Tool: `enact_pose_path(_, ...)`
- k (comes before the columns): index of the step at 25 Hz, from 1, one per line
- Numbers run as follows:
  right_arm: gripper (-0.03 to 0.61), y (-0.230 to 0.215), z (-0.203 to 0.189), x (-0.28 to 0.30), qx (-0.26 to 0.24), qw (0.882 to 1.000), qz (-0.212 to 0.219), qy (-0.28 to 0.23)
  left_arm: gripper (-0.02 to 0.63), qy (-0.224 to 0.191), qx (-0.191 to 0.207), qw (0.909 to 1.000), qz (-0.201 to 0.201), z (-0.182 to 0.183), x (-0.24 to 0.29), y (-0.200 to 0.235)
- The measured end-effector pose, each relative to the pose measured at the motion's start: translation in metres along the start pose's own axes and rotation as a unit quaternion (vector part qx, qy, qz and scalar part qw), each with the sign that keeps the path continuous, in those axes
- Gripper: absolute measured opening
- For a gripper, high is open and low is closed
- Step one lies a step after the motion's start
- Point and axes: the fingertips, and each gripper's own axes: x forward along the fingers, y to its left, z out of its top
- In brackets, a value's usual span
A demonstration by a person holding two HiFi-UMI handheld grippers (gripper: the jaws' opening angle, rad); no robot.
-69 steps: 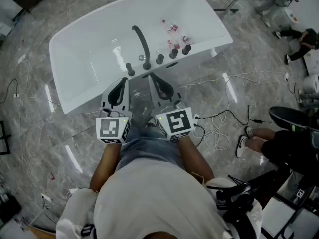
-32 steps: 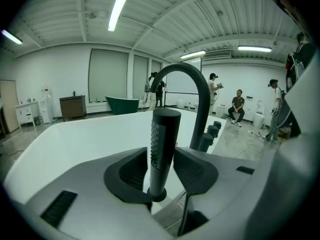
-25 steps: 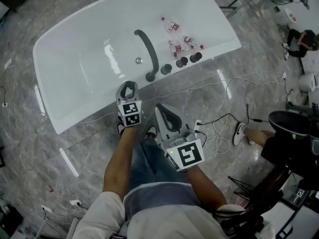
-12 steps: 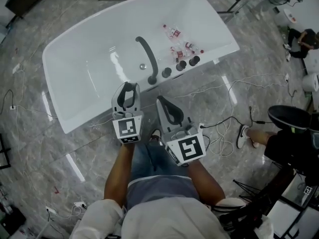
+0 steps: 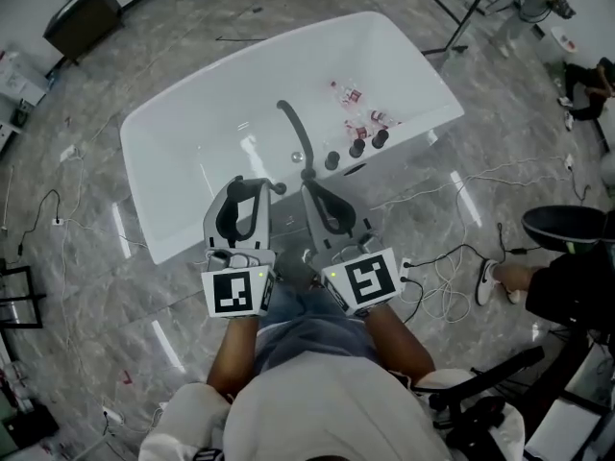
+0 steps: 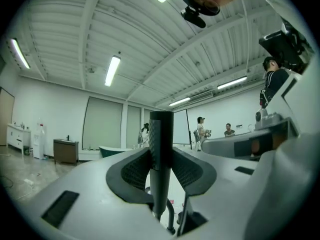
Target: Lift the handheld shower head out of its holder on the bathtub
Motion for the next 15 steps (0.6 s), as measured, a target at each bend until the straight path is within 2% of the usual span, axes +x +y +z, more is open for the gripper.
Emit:
enact_pose_path(3,0.018,0.012,0.023,-0.031,-0.005,1.000,0.007,-0.006,0.147,-0.035,0.008,0.9993,-0.012,0.051,-0.029,-0.032)
enact_pose_path(6,0.018,0.026,0.036,-0.051,-0.007,1.000,0.006,-0.003,0.147,-0.051,0.003,0.9982,-0.032,0.079,-0.051,-0.051)
enact_pose_path(9,0.018,0.046,0.044,-0.065,-0.012,1.000,-0.001,0.000,0.147,-0.025,0.005,0.9992,-0.031,0.075,-0.073,-0.051)
enact_pose_path(15,0.017,0.067,0.048,-0.087,-0.026,1.000,0.015,0.003,0.147,-0.014,0.000,0.9998,-0.018,0.066,-0.098,-0.056)
